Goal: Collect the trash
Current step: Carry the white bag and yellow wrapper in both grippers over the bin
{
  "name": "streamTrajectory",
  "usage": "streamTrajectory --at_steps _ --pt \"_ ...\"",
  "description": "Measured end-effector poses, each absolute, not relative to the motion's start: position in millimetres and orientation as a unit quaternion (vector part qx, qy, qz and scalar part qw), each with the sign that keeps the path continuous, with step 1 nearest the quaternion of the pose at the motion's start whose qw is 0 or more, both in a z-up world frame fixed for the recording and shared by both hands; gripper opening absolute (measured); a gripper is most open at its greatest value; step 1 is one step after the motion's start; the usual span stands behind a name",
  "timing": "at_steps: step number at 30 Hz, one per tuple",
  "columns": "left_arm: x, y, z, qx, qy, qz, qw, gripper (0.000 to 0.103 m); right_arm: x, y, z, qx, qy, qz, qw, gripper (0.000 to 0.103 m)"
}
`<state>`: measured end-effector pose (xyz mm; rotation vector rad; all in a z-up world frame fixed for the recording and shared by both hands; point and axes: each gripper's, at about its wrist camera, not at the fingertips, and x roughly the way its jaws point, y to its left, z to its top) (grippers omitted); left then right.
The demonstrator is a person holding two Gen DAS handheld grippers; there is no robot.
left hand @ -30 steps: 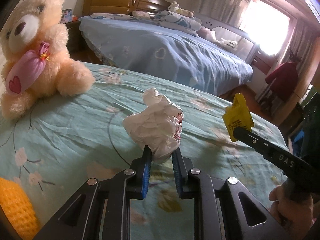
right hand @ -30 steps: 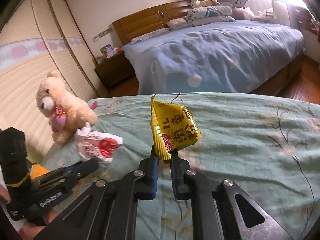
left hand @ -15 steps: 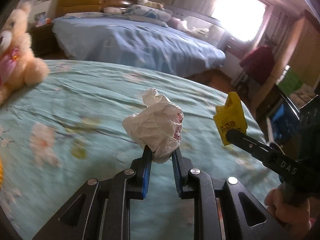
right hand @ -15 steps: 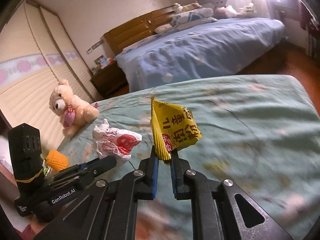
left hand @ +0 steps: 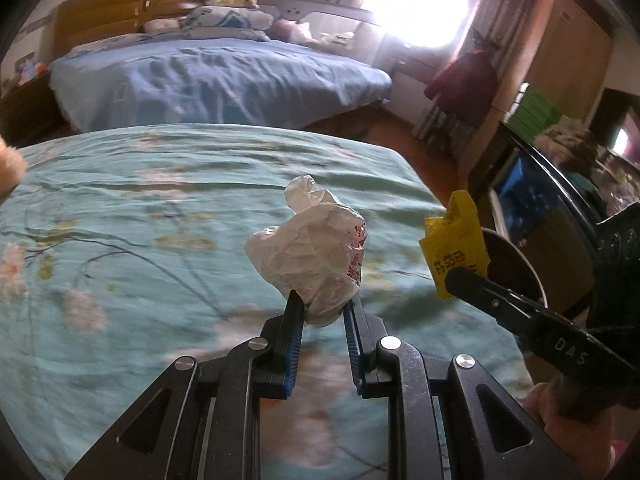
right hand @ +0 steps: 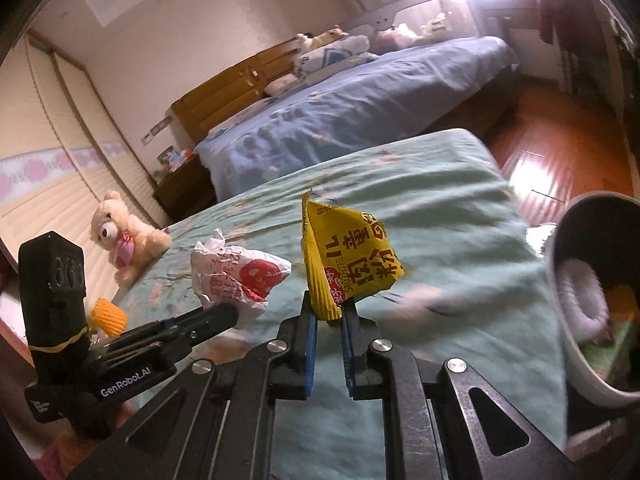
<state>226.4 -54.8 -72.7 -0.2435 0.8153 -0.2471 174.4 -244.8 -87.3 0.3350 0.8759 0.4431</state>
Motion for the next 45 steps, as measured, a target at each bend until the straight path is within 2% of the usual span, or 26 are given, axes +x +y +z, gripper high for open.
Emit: streamTrajectory --at_steps 28,45 --pt "216.0 -148.1 -59.3 -0.049 0.389 -0.189 0.9 0.019 126.8 -339.0 -83.9 0.204 0.398 0.142 0.883 0.011" --pt "205.3 -180.2 -49.2 -0.028 0.381 -0.21 0.9 0.019 111.5 -359.3 -72.6 0.206 0.385 0.126 0.891 0.011"
